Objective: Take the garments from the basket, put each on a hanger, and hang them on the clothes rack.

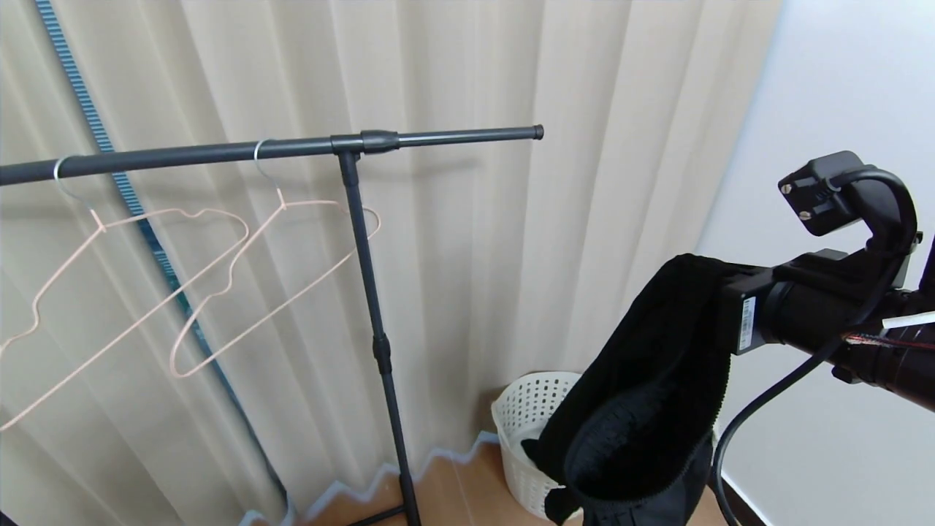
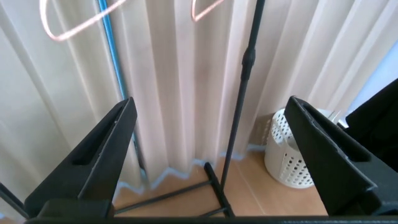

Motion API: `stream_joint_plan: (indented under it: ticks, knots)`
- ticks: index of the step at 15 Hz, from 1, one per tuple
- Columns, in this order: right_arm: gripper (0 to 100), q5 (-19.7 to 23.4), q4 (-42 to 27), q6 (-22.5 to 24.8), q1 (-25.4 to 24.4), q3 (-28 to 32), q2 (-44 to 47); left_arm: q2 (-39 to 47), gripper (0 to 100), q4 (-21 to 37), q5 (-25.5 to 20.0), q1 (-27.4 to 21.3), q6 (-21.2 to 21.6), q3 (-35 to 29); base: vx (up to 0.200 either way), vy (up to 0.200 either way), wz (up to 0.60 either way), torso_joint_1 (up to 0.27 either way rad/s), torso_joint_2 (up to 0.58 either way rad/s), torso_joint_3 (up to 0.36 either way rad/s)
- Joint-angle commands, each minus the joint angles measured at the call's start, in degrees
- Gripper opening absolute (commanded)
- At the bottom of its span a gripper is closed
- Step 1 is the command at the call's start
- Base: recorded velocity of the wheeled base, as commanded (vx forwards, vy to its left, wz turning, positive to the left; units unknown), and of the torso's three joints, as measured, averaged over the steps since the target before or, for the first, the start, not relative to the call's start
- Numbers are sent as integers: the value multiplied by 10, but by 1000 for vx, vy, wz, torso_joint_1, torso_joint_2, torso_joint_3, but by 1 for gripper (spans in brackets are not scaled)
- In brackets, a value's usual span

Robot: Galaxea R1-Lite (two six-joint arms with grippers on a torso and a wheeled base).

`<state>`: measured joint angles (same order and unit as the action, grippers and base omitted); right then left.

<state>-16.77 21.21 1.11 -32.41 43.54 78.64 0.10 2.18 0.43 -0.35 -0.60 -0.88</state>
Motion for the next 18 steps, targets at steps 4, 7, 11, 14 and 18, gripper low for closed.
stream_joint_plan:
  ticks: [4,7,11,14,18]
  knots:
    - [0,0,1,8,0,-7,-2,1,100,0,1,0,0,0,0,0,0,245,-587,-224]
    - [0,1,1,8,0,-7,-12,1,100,0,2,0,-1,0,0,0,0,220,-487,-261]
    - [0,2,1,18,0,-12,-21,1,100,-1,1,0,-1,1,0,0,0,178,-386,-214]
    - [0,3,5,39,0,-23,-25,1,100,-1,1,0,-1,1,0,0,0,116,-245,-133]
    - [0,3,5,41,0,-25,-25,1,100,-1,1,0,0,1,0,0,600,12,-17,-12]
